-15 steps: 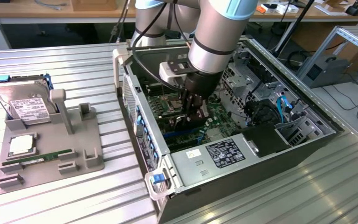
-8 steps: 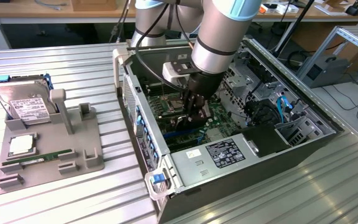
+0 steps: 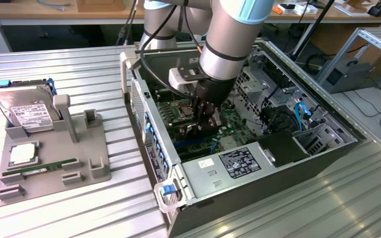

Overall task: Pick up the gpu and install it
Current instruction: 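Insert the gpu into the slot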

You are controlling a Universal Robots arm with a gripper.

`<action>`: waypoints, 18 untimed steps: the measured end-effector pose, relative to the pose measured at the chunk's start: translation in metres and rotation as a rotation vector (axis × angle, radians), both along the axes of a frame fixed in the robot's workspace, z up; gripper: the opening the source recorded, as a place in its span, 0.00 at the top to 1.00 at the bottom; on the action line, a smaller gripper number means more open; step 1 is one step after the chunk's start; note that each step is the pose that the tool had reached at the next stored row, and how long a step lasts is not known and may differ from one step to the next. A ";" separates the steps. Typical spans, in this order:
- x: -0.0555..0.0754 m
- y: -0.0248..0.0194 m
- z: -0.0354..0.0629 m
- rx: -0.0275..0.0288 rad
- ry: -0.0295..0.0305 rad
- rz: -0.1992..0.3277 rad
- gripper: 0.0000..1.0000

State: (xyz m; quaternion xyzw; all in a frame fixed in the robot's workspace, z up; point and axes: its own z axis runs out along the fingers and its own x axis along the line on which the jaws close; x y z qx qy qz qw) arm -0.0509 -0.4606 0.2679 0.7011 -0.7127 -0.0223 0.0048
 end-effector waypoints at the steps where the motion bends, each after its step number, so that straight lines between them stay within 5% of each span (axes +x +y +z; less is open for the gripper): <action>1: 0.000 0.0000 0.0007 -0.0003 0.0000 0.000 0.73; 18: 0.000 0.0000 -0.0009 -0.0005 0.0003 0.000 0.73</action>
